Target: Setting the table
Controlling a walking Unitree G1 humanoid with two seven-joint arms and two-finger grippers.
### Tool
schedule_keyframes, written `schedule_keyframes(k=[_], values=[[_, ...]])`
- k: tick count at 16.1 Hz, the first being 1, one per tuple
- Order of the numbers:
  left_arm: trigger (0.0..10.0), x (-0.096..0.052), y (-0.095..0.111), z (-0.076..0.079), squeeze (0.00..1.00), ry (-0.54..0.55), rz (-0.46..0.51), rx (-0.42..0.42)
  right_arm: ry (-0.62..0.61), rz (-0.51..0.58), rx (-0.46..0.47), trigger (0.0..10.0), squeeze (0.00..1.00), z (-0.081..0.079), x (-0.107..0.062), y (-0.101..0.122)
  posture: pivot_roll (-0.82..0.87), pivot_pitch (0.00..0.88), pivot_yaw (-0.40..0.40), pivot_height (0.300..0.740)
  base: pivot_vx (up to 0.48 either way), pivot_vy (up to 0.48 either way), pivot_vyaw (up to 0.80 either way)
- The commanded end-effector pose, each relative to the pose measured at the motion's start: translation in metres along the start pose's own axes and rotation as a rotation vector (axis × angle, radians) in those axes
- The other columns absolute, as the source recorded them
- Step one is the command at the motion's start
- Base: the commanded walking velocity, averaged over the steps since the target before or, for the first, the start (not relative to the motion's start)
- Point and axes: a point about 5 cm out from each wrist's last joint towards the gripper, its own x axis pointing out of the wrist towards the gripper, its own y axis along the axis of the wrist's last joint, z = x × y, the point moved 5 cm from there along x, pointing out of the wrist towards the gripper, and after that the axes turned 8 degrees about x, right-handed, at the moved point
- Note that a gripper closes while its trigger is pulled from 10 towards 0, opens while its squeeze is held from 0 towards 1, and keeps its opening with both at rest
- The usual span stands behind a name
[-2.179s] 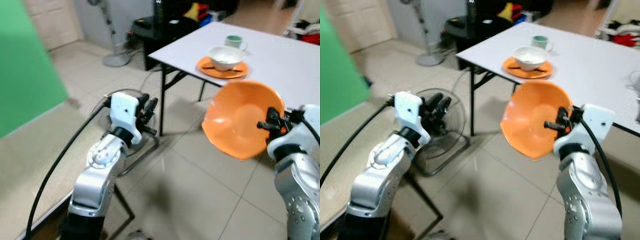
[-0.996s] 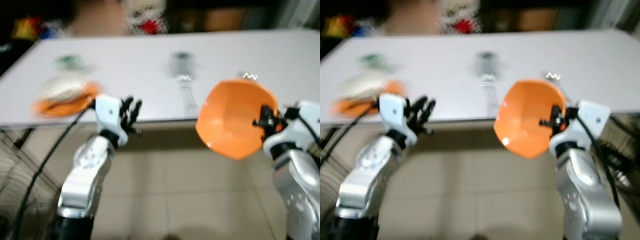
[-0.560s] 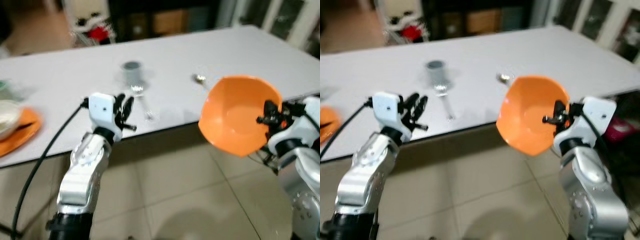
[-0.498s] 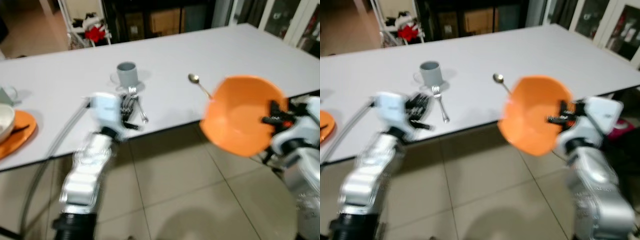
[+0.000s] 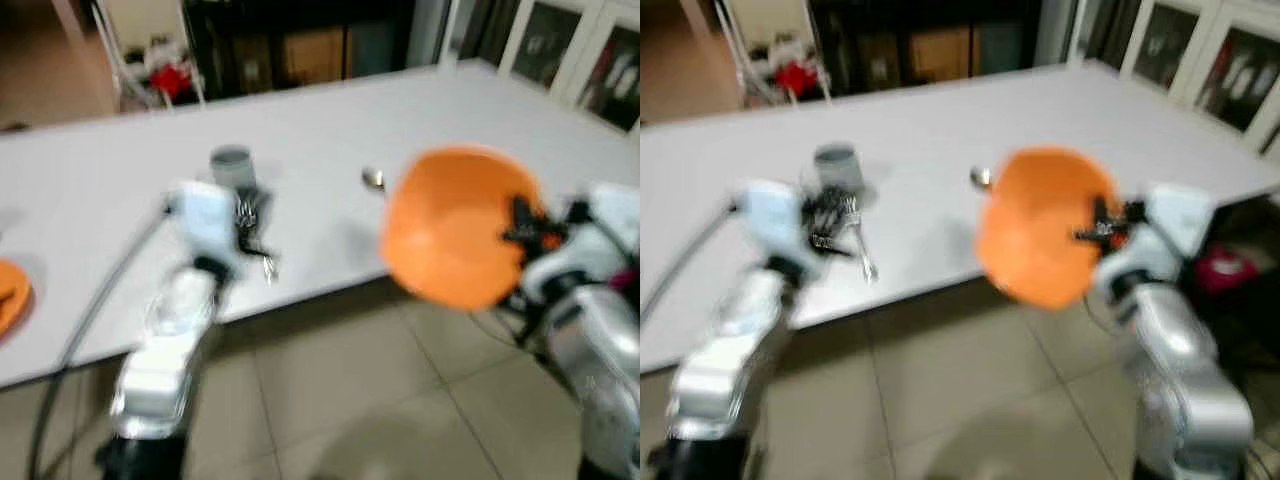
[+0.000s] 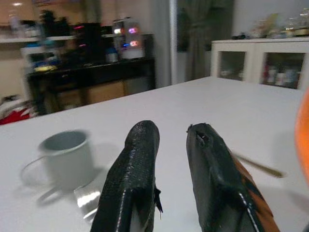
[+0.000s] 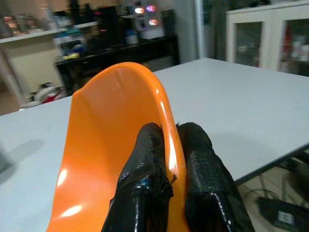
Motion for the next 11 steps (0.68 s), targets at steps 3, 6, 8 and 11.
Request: schedule_keyframes(k=[3,6,8,11], values=[[10.0,-0.0051,0.0018,-0.0156,0.0,0.033,-0.005,0.027,0.059,0.045,0.022,10.0,0.0,-0.0152,-0.0006,0.0073,-0.01,0.0,0.036,0.74,0.437,0.0,0.0],[10.0,-0.0033,0.0023,-0.0102,0.0,0.011,-0.005,0.025,0.057,0.044,0.027,10.0,0.0,-0.0149,-0.0009,0.0054,-0.02,0.0,0.043,0.74,0.437,0.0,0.0],[10.0,-0.0025,0.0038,-0.0082,0.0,0.005,0.0,0.024,0.075,0.032,0.038,10.0,0.0,-0.0191,-0.0002,0.0026,-0.02,0.0,0.043,0.74,0.435,0.0,0.0],[10.0,-0.0031,0.0059,-0.0129,0.0,0.022,0.009,0.027,0.096,0.023,0.012,10.0,0.0,-0.023,0.0006,0.0012,0.0,0.0,0.04,0.74,0.437,0.0,0.14]])
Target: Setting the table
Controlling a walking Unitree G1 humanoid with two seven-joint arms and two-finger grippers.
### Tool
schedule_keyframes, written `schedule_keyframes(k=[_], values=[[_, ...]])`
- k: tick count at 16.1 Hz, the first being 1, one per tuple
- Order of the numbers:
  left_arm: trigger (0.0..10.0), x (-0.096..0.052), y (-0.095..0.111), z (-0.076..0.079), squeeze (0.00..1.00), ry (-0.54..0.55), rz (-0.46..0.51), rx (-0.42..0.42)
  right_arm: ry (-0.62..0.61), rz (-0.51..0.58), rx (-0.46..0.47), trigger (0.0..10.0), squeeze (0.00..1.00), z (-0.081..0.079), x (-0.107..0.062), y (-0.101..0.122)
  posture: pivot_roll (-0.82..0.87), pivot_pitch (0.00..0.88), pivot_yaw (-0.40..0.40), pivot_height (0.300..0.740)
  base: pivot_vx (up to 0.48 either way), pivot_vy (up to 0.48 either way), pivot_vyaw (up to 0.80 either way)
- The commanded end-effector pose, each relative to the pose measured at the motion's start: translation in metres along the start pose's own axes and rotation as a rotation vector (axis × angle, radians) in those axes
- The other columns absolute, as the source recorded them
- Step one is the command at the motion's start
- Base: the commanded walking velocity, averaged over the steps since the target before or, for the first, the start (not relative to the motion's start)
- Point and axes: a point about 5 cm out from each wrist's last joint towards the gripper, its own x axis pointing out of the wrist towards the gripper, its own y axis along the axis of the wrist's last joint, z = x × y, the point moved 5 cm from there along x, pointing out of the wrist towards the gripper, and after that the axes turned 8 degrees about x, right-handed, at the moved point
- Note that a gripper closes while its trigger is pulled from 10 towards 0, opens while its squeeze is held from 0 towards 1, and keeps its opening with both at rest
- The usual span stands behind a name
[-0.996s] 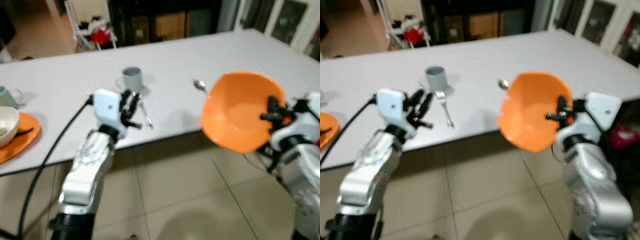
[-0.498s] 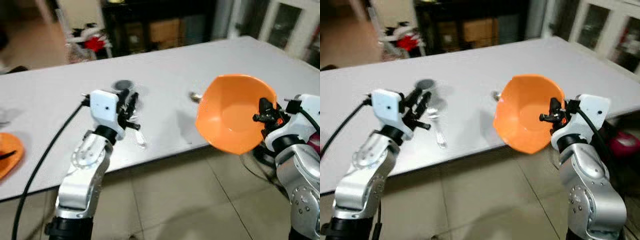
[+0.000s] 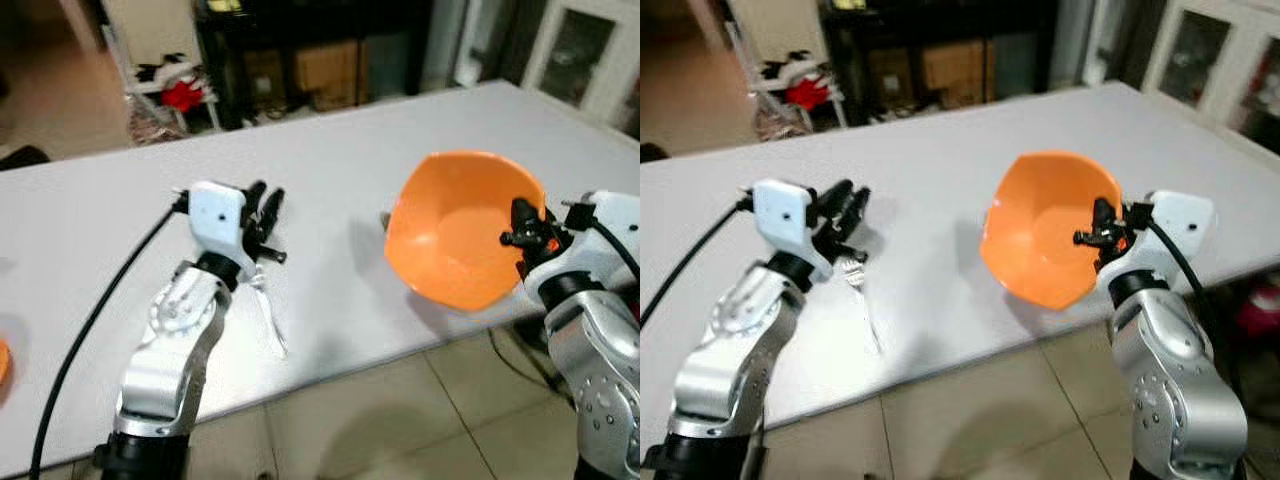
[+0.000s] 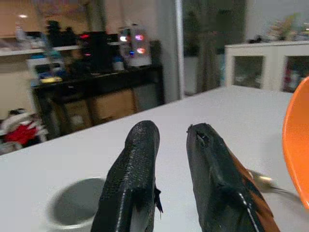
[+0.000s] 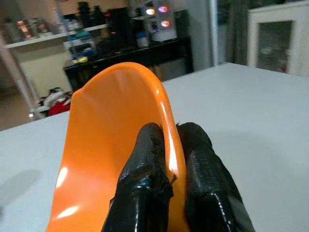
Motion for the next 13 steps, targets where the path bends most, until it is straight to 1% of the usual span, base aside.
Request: schedule_keyframes(k=[1,3,6,7,9,10,11,12,13], values=[[10.0,-0.003,-0.001,-0.013,0.0,0.039,-0.009,0.016,0.068,0.025,0.01,10.0,0.0,-0.017,0.001,0.005,0.0,0.0,0.04,0.74,0.442,0.0,0.41],[10.0,-0.004,-0.001,-0.013,0.0,0.039,-0.008,0.018,0.093,0.019,-0.001,10.0,0.0,-0.02,0.003,0.004,0.0,0.0,0.039,0.74,0.439,0.0,0.8],[10.0,-0.005,-0.002,-0.012,0.0,0.032,-0.017,0.018,0.117,0.0,0.01,10.0,0.0,-0.022,0.007,0.001,0.01,0.0,0.035,0.74,0.4,0.0,0.0],[10.0,-0.006,-0.001,-0.012,0.0,0.027,-0.015,0.017,0.123,-0.007,0.006,10.0,0.0,-0.022,0.008,0.001,0.01,0.0,0.035,0.74,0.0,0.0,0.0],[10.0,-0.007,-0.001,-0.021,0.0,0.025,-0.021,0.024,0.128,-0.053,0.024,10.0,0.0,-0.02,0.018,-0.007,0.02,0.0,0.036,0.74,0.0,0.0,0.0],[10.0,-0.007,0.0,-0.024,0.0,0.016,-0.018,0.028,0.131,-0.058,0.04,10.0,0.0,-0.02,0.022,-0.008,0.02,0.0,0.036,0.74,0.0,0.0,0.0],[10.0,-0.007,0.002,-0.028,0.0,0.009,-0.011,0.026,0.137,-0.079,0.039,10.0,0.0,-0.019,0.034,-0.014,0.01,0.0,0.043,0.74,0.0,0.0,0.0],[10.0,-0.005,0.004,-0.028,0.0,0.003,-0.005,0.02,0.135,-0.097,0.028,10.0,0.0,-0.016,0.045,-0.019,0.01,0.0,0.047,0.74,0.0,0.0,0.0],[10.0,-0.004,0.004,-0.026,0.0,-0.005,0.0,0.019,0.129,-0.105,0.023,10.0,0.0,-0.014,0.051,-0.022,0.01,0.0,0.047,0.74,0.0,0.0,0.0]])
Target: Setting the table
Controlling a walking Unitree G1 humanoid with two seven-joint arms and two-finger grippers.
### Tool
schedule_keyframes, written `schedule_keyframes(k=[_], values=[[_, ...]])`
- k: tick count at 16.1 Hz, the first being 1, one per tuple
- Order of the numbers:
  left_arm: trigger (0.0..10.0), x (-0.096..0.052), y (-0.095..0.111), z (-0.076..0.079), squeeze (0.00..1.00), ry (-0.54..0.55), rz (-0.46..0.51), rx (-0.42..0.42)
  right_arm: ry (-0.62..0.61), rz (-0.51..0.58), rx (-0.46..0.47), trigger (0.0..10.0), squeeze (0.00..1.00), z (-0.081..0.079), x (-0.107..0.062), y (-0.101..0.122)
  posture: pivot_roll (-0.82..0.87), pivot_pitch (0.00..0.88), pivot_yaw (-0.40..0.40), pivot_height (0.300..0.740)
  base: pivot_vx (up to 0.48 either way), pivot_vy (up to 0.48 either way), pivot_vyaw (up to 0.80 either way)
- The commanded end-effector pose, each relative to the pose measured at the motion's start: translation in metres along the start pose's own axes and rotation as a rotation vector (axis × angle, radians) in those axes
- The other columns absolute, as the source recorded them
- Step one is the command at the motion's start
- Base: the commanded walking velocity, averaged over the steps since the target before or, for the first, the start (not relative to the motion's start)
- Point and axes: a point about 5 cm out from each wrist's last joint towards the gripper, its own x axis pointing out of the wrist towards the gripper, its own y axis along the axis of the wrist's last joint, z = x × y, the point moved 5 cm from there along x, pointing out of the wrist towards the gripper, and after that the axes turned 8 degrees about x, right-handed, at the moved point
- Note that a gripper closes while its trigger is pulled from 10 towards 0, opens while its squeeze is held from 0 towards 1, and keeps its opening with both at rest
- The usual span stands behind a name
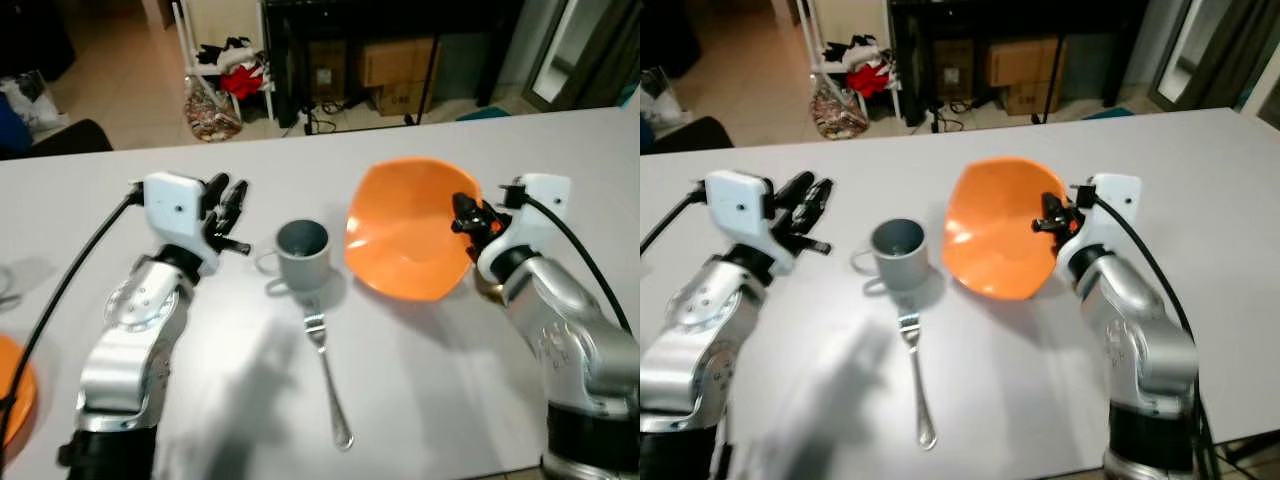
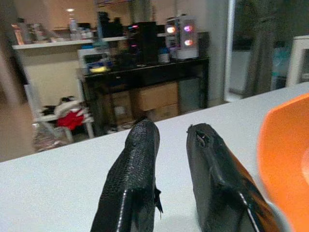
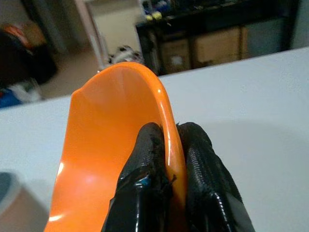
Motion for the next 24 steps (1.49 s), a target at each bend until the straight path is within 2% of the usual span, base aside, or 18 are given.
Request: schedule_keyframes(k=[1,2,5,6,7,8,9,10,14,19,24], values=[[10.0,0.002,0.001,0.003,0.0,-0.023,0.004,-0.002,0.005,0.047,0.0,10.0,0.0,0.0,0.003,0.011,0.01,0.0,0.048,0.74,0.0,0.0,0.0],[10.0,0.002,0.005,0.011,0.0,-0.073,0.017,-0.013,0.005,0.042,0.027,10.0,0.0,0.004,0.018,0.012,0.01,0.0,0.05,0.74,0.0,0.0,0.0],[10.0,0.001,0.008,0.021,0.0,-0.165,0.024,-0.024,0.004,0.022,0.085,10.0,0.0,0.011,0.033,0.011,0.02,0.0,0.044,0.74,0.0,0.0,0.0],[10.0,-0.002,0.007,0.027,0.0,-0.244,0.016,-0.025,-0.008,-0.012,0.127,10.0,0.0,0.019,0.04,0.004,0.02,0.0,0.044,0.74,0.0,0.0,0.0],[10.0,-0.003,0.007,0.029,0.0,-0.268,0.014,-0.021,-0.011,-0.021,0.141,10.0,0.0,0.021,0.041,0.002,0.02,0.0,0.044,0.74,0.0,0.0,0.0],[10.0,-0.01,0.006,0.038,0.0,-0.379,0.001,-0.033,-0.048,-0.037,0.211,10.0,0.0,0.032,0.045,0.0,0.02,0.0,0.045,0.74,0.0,0.0,0.0],[10.0,-0.011,0.006,0.04,0.0,-0.4,-0.003,-0.038,-0.055,-0.039,0.231,10.0,0.0,0.034,0.046,-0.001,0.02,0.0,0.045,0.74,0.0,0.0,0.0],[10.0,-0.017,0.005,0.045,0.0,-0.469,-0.019,-0.038,-0.063,-0.051,0.295,10.0,0.0,0.038,0.048,-0.003,0.02,0.0,0.046,0.74,0.0,0.0,0.0],[10.0,-0.041,-0.007,0.061,0.0,-0.698,-0.134,-0.022,-0.087,-0.137,0.416,10.0,0.0,0.043,0.05,-0.022,0.02,0.0,0.053,0.74,0.0,0.0,0.0],[10.0,-0.045,-0.011,0.065,0.0,-0.73,-0.158,-0.026,-0.133,-0.193,0.615,10.0,0.0,0.05,0.044,-0.036,0.02,0.0,0.056,0.74,0.0,0.0,0.0],[10.0,-0.041,-0.01,0.065,0.0,-0.74,-0.161,-0.023,-0.121,-0.235,0.666,10.0,0.0,0.047,0.039,-0.038,0.01,0.0,0.061,0.74,0.0,0.0,0.0]])
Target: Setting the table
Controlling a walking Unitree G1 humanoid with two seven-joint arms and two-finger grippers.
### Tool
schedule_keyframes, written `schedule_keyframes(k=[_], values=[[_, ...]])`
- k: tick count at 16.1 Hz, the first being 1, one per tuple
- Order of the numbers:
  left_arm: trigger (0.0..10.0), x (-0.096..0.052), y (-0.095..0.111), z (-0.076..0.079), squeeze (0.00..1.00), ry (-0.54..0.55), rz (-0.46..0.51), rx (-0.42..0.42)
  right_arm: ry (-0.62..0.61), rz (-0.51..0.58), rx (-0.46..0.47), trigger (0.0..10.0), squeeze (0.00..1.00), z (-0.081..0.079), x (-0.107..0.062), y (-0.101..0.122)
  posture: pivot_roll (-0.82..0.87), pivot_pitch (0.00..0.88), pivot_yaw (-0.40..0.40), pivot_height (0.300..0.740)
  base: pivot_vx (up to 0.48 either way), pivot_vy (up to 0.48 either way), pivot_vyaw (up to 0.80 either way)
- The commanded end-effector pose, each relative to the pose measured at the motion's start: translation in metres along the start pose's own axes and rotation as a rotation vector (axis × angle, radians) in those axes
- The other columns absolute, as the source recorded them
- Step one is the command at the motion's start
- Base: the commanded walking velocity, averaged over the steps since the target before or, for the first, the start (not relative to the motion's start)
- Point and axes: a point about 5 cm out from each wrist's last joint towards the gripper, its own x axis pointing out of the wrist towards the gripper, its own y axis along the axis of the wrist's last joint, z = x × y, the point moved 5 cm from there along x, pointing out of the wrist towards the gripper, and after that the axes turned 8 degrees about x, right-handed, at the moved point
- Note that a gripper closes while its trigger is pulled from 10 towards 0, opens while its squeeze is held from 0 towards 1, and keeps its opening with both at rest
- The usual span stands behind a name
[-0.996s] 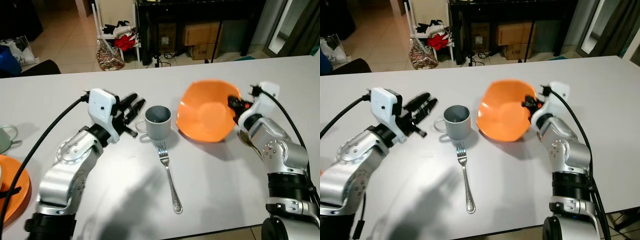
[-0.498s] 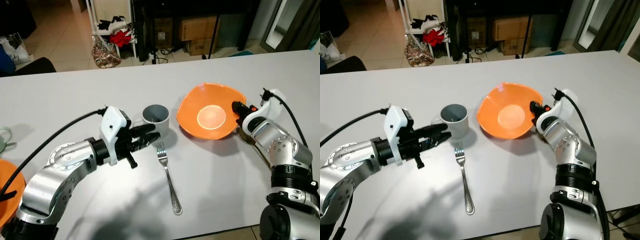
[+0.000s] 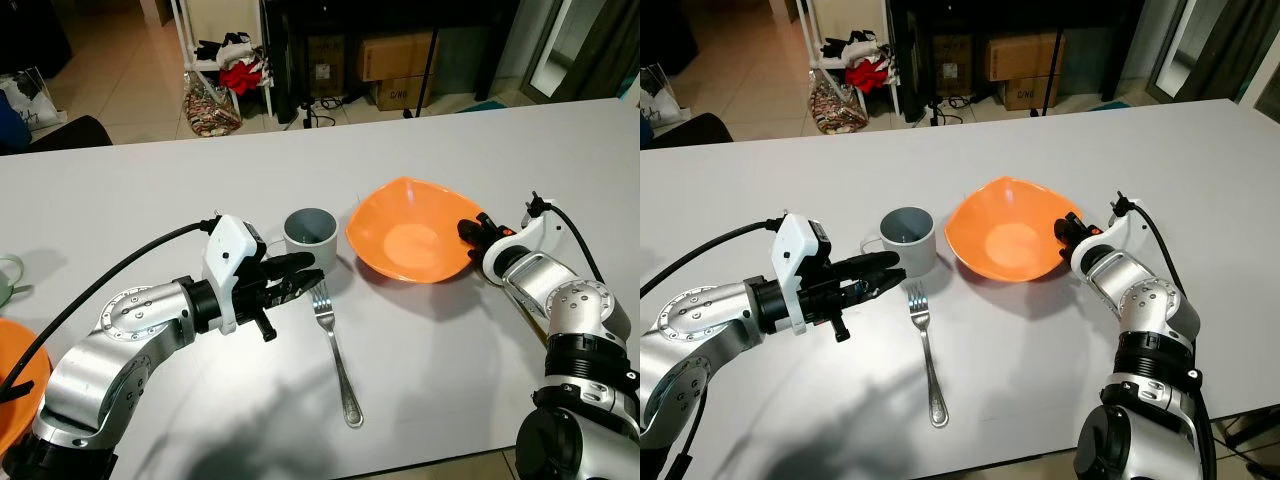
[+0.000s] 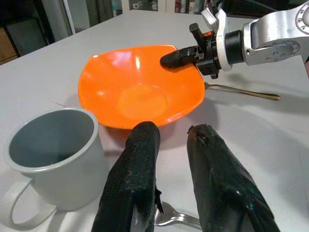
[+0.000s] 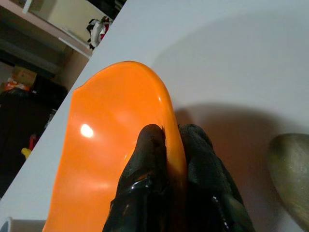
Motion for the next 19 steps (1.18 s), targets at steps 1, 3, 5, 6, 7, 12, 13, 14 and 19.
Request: schedule_keyframes(k=[1,3,5,6,7,12,13,14,19], values=[[10.0,0.002,0.001,-0.001,0.0,-0.013,-0.009,0.008,0.017,-0.001,0.005,10.0,0.24,-0.006,-0.002,0.001,0.0,0.0,0.061,0.74,0.0,0.0,0.0],[10.0,0.003,0.001,0.0,0.0,-0.013,-0.007,0.006,-0.006,-0.011,0.002,10.0,1.0,-0.002,-0.006,-0.001,0.0,0.0,0.059,0.74,0.0,0.0,0.0],[10.0,0.004,0.002,-0.001,0.0,-0.008,0.004,0.005,-0.011,-0.01,0.009,10.0,1.0,0.002,-0.015,0.0,0.0,0.0,0.054,0.74,0.0,0.0,0.0],[10.0,0.005,0.002,0.001,0.0,-0.008,0.008,0.005,-0.012,-0.005,0.008,10.0,1.0,0.003,-0.022,0.001,-0.01,0.0,0.052,0.74,0.0,0.0,0.0],[10.0,0.005,0.002,0.002,0.0,-0.01,0.01,0.003,-0.011,-0.001,0.01,10.0,1.0,0.003,-0.028,0.003,-0.02,0.0,0.051,0.74,0.0,0.0,0.0],[10.0,0.006,0.001,0.008,0.0,-0.025,0.009,-0.001,-0.001,0.018,0.021,10.0,1.0,-0.001,-0.053,0.005,-0.02,0.0,0.055,0.74,0.0,0.0,0.0],[10.0,0.005,0.0,0.008,0.0,-0.022,0.008,0.0,0.002,0.024,0.011,10.0,1.0,-0.001,-0.066,0.006,-0.02,0.0,0.049,0.74,0.0,0.0,0.0],[10.0,0.004,0.0,0.008,0.0,-0.016,0.008,-0.002,0.005,0.029,-0.007,10.0,1.0,-0.001,-0.078,0.008,-0.01,0.0,0.044,0.74,0.0,0.0,0.0],[10.0,0.001,0.001,-0.003,0.0,0.092,0.021,0.004,0.088,0.093,-0.254,10.0,1.0,-0.032,-0.12,0.006,-0.01,0.0,0.06,0.74,0.0,0.0,0.0]])
